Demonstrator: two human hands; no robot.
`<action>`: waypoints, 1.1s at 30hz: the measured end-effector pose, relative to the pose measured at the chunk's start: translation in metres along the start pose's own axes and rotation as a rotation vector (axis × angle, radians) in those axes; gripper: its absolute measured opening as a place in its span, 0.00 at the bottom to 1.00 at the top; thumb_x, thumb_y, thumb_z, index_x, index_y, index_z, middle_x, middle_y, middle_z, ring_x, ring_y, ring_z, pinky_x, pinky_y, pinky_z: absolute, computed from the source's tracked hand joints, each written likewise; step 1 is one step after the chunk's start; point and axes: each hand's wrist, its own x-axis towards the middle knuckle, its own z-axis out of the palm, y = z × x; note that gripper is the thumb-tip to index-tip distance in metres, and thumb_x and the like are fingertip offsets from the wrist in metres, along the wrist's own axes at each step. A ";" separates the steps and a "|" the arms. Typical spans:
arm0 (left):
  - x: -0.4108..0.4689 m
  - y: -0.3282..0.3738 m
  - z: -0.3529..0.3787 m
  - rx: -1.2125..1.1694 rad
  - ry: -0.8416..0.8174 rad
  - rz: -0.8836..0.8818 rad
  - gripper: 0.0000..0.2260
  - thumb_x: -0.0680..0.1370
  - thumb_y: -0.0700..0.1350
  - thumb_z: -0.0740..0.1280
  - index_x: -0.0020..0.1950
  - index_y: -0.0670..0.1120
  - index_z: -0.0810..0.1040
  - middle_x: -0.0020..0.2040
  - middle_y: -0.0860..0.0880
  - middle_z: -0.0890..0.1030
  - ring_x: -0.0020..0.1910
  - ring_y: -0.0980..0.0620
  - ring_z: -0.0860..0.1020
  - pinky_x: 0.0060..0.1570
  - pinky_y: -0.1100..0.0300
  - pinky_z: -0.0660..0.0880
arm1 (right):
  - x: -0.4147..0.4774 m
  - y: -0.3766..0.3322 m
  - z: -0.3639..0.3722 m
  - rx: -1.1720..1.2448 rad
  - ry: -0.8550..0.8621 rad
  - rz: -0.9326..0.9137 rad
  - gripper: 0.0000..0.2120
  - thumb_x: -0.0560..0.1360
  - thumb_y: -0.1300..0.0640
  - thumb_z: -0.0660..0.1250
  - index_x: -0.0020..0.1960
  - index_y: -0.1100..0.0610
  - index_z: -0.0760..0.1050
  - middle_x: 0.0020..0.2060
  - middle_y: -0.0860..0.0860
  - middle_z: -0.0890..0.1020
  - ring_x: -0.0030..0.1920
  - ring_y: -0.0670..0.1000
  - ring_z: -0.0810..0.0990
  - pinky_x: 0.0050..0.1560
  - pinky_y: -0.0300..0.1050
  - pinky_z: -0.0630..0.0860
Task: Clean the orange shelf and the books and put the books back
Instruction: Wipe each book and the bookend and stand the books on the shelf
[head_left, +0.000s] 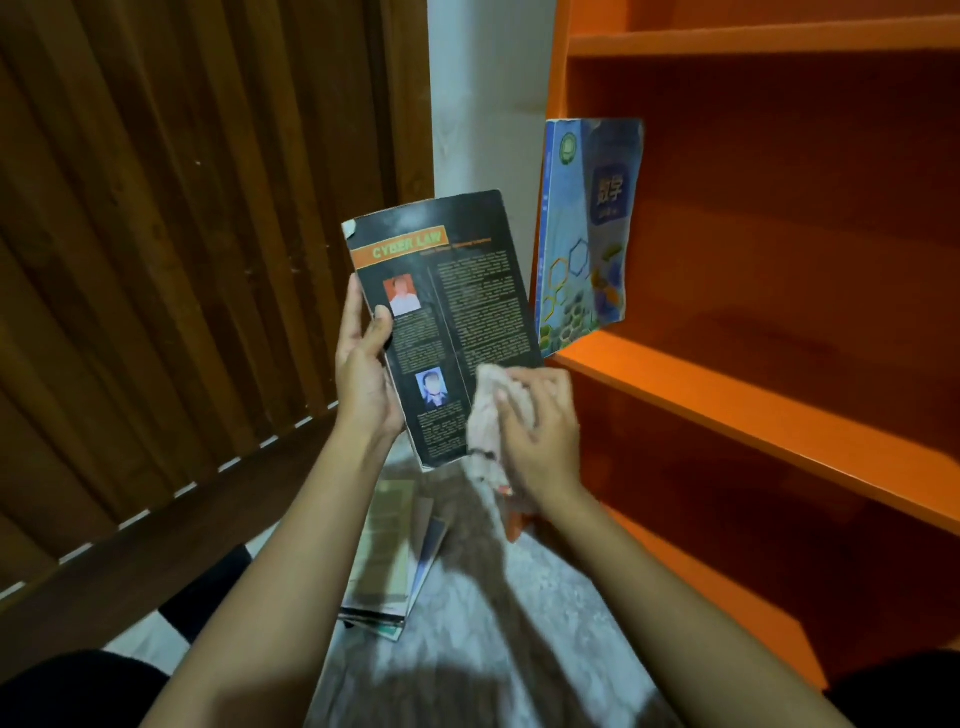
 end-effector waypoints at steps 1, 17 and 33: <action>0.000 0.000 -0.001 -0.004 0.010 -0.002 0.23 0.81 0.38 0.58 0.74 0.52 0.62 0.59 0.52 0.80 0.53 0.53 0.81 0.52 0.52 0.79 | -0.009 -0.001 0.003 -0.038 -0.084 -0.093 0.08 0.75 0.51 0.64 0.53 0.49 0.75 0.51 0.50 0.72 0.48 0.48 0.75 0.43 0.44 0.72; 0.000 0.006 -0.034 0.165 -0.098 -0.051 0.21 0.81 0.40 0.58 0.73 0.53 0.65 0.66 0.49 0.76 0.64 0.47 0.76 0.60 0.48 0.75 | 0.015 0.020 -0.019 0.520 -0.108 0.385 0.13 0.78 0.53 0.62 0.61 0.54 0.74 0.54 0.44 0.79 0.54 0.34 0.76 0.54 0.34 0.72; -0.010 -0.026 -0.009 1.028 -0.077 0.254 0.23 0.79 0.41 0.65 0.73 0.50 0.65 0.74 0.50 0.57 0.68 0.60 0.59 0.65 0.70 0.61 | 0.005 0.011 -0.011 0.557 -0.426 0.220 0.26 0.70 0.64 0.70 0.66 0.48 0.72 0.65 0.48 0.76 0.67 0.47 0.72 0.67 0.56 0.70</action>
